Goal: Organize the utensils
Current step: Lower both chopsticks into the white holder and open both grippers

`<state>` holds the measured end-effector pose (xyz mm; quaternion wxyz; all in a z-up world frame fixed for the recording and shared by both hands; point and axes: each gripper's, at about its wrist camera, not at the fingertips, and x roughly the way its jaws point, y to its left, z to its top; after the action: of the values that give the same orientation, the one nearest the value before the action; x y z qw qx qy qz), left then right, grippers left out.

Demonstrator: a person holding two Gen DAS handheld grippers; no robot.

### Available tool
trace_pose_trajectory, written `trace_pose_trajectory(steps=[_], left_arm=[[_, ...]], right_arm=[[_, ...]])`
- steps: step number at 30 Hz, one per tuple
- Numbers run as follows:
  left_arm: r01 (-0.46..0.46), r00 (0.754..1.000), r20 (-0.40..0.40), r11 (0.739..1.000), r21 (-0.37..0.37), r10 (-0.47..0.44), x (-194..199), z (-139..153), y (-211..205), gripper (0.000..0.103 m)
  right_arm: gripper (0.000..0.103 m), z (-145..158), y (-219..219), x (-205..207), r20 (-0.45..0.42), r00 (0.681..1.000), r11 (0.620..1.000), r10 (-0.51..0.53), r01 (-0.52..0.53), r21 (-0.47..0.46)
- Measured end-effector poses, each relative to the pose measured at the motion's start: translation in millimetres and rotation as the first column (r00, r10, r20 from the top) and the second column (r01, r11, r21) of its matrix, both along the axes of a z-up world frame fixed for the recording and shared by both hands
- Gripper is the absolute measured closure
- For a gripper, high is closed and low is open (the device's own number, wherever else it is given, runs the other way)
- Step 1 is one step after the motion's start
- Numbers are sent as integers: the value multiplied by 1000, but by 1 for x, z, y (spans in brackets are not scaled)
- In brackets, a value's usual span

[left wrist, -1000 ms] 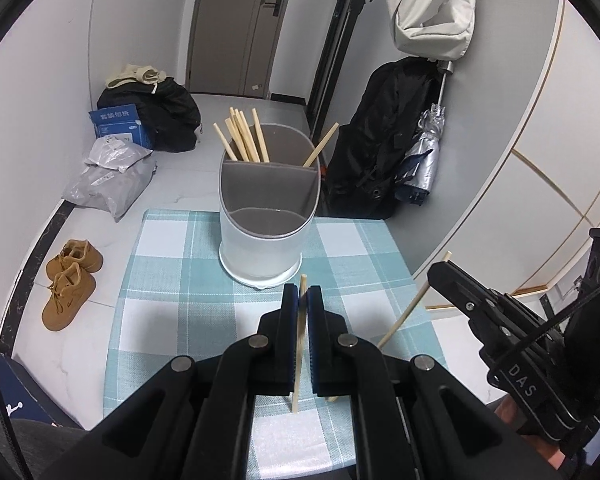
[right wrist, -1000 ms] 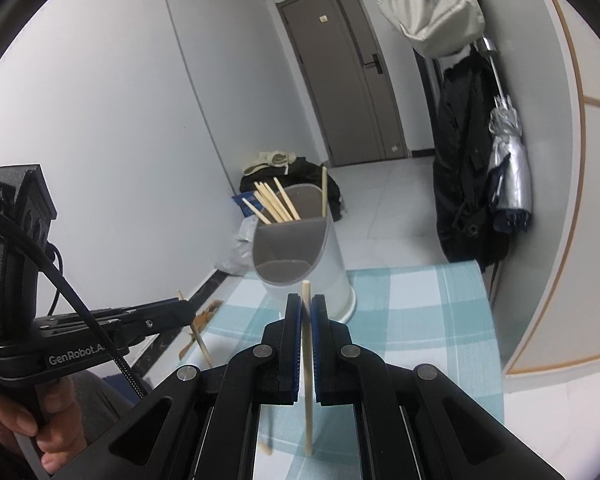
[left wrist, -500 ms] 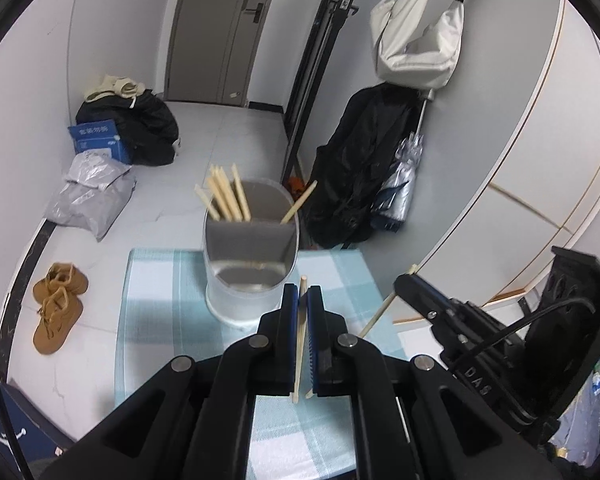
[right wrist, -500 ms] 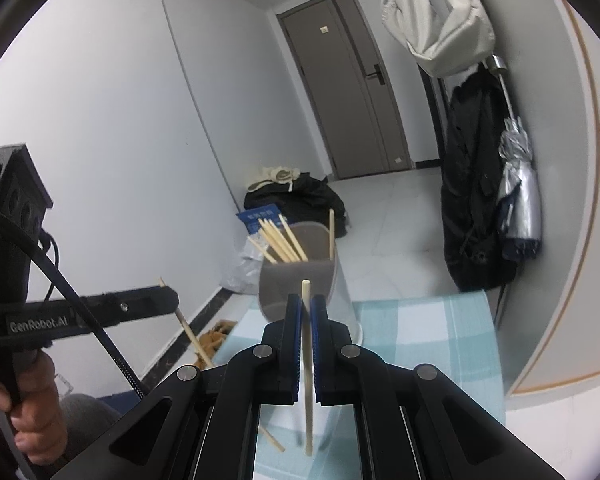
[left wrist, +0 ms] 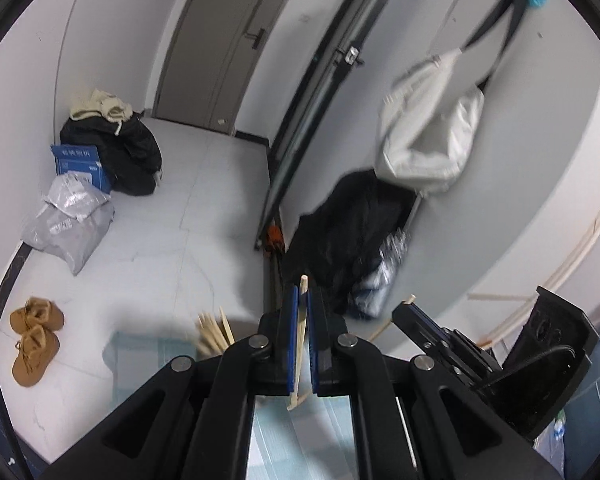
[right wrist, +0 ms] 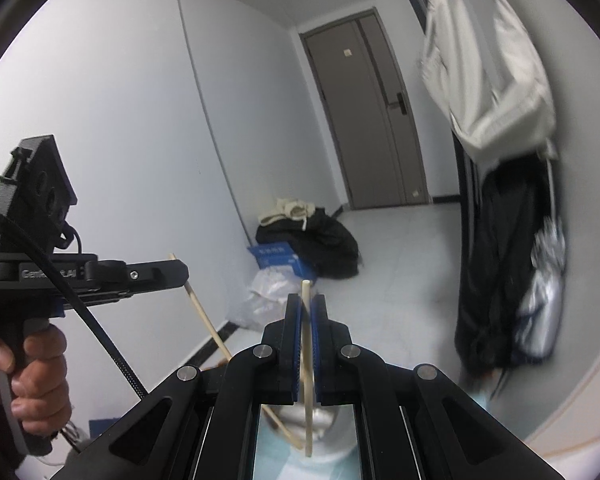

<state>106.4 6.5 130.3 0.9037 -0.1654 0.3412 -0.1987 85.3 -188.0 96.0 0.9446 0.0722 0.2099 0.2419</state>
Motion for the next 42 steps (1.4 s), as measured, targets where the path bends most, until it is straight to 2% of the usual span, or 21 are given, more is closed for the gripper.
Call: trace_pose_trajectory(steps=[3,7,15,19,22,27,33,42], left_arm=[[-24,1000,7,1000,-7,24,16,0,7,102],[-42,999,-7,999,-10,42,33,-10,14,102],[-68,997,-26,998,6,68,58,-40,20,102],[-73,996,-43,997,26,74,65,-54,20,102],[-73,997,-34,996,50,74,66,-59,16,102],[-53,998,-28,996,74,55,66,-64,9,102],[-45,998,-33,995,87,48,66,-68,2,102],[-39,998,-53,995,96,45,66,-82,-2,102]], right_arm=[[99,15,9,24,33,999,1000,16,-16,-15],[99,20,18,50,46,998,999,31,-30,-27],[99,-4,36,93,14,997,996,73,-72,-58],[99,-18,40,98,4,996,992,94,-94,-83],[99,-30,45,98,7,993,985,116,-114,-131],[99,-42,46,98,-9,991,979,133,-133,-157],[99,-53,45,96,-23,988,973,153,-154,-169],[99,-52,41,94,-30,986,974,166,-169,-149]])
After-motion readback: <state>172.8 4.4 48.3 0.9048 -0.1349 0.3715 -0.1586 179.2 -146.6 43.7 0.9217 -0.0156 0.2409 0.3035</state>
